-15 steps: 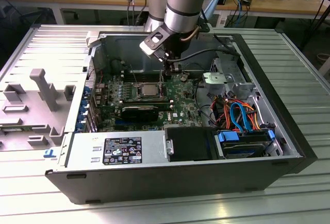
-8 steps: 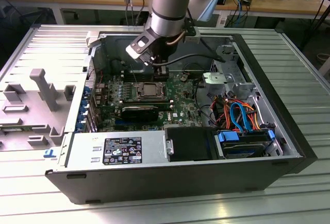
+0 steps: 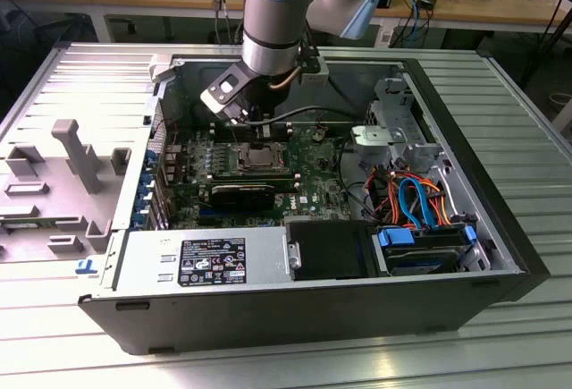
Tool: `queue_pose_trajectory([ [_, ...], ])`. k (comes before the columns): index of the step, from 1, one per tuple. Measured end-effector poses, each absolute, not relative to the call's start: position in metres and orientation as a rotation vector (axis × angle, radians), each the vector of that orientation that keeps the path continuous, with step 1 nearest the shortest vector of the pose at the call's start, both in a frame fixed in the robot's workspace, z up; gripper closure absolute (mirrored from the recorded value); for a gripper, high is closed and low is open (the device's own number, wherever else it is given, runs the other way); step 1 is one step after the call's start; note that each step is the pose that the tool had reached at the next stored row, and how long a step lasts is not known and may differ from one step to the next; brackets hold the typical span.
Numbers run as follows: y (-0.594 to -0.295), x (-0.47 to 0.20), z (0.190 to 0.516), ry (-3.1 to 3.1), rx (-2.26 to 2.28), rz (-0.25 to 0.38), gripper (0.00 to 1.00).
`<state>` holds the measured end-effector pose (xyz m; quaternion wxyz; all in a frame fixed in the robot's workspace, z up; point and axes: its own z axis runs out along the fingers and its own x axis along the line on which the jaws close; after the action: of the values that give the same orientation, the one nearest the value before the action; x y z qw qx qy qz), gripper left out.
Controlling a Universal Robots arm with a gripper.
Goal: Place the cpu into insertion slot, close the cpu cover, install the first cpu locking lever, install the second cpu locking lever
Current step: 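Close the cpu cover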
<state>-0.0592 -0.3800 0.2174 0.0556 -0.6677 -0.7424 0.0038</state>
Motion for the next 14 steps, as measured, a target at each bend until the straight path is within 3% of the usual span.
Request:
queue_pose_trajectory([
  [14, -0.380, -0.063, 0.208, -2.253, -2.026, 0.010, 0.89],
])
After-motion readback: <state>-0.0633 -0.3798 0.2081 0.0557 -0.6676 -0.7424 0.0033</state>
